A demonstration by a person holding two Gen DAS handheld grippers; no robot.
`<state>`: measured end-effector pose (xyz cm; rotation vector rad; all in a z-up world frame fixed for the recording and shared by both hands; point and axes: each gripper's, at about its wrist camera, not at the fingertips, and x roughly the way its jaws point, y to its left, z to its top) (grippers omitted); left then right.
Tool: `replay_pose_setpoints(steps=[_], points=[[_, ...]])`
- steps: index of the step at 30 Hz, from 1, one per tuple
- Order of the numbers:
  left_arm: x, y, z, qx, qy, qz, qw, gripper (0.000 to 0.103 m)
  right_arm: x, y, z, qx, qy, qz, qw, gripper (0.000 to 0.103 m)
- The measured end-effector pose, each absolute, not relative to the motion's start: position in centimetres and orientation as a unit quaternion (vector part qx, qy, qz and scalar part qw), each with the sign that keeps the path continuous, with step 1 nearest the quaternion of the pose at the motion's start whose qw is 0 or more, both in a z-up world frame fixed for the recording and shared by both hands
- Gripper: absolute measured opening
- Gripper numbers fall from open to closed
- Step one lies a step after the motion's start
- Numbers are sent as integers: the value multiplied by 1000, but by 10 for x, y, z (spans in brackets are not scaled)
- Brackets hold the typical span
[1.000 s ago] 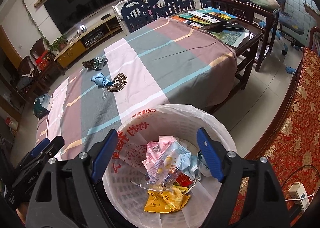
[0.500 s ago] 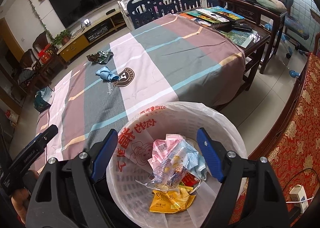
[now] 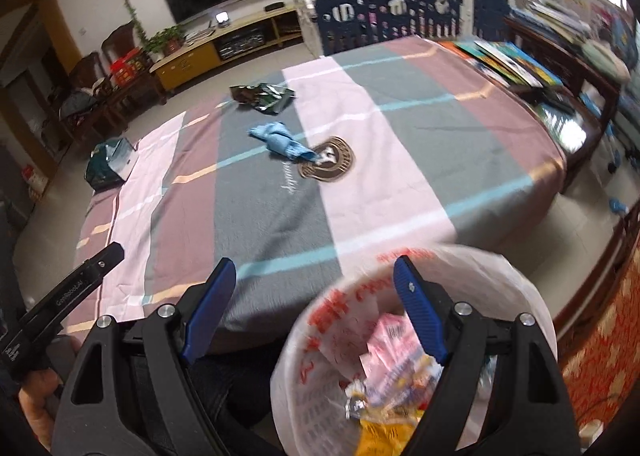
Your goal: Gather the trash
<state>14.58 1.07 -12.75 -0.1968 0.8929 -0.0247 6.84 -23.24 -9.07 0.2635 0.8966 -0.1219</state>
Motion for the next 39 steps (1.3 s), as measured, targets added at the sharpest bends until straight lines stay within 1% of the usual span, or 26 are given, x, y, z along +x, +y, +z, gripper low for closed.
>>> replay_pose_setpoints(steps=[4, 9, 11, 20, 22, 24, 25, 26, 27, 28, 31, 34, 36, 37, 38, 39], points=[[159, 34, -137, -106, 432, 42, 895, 90, 109, -204, -100, 72, 432, -29, 898, 80], [169, 61, -143, -117, 420, 99, 895, 90, 160, -181, -115, 42, 434, -2, 900, 80], [171, 72, -145, -127, 414, 118, 894, 90, 188, -174, -122, 14, 435, -12, 900, 80], [179, 81, -157, -148, 429, 125, 882, 90, 306, -152, -160, -119, 431, -27, 894, 79], [180, 80, -156, -150, 427, 126, 883, 90, 324, -162, -170, -120, 443, -41, 888, 79], [180, 79, -154, -147, 422, 126, 886, 90, 342, -185, -182, -80, 466, -53, 879, 78], [181, 78, -153, -144, 420, 125, 887, 90, 347, -197, -187, -53, 477, -56, 876, 63], [182, 77, -153, -142, 419, 124, 888, 90, 350, -207, -191, -29, 486, -54, 872, 52], [182, 76, -153, -142, 418, 121, 889, 90, 351, -213, -194, -12, 496, -49, 867, 35], [182, 75, -153, -143, 419, 119, 888, 90, 352, -218, -199, 9, 506, -37, 862, 27], [184, 75, -155, -147, 424, 117, 886, 90, 345, -213, -198, 25, 508, -13, 861, 23], [184, 81, -156, -160, 424, 123, 883, 90, 331, -192, -193, 88, 525, 66, 844, 23], [184, 85, -158, -168, 425, 129, 880, 90, 322, -162, -189, 113, 544, 160, 816, 23], [183, 87, -158, -172, 425, 132, 879, 90, 318, -143, -184, 118, 554, 217, 795, 29], [183, 90, -159, -176, 426, 135, 877, 90, 318, -133, -177, 112, 550, 234, 794, 37], [183, 91, -159, -180, 427, 137, 875, 90, 321, -129, -169, 101, 540, 229, 804, 66]])
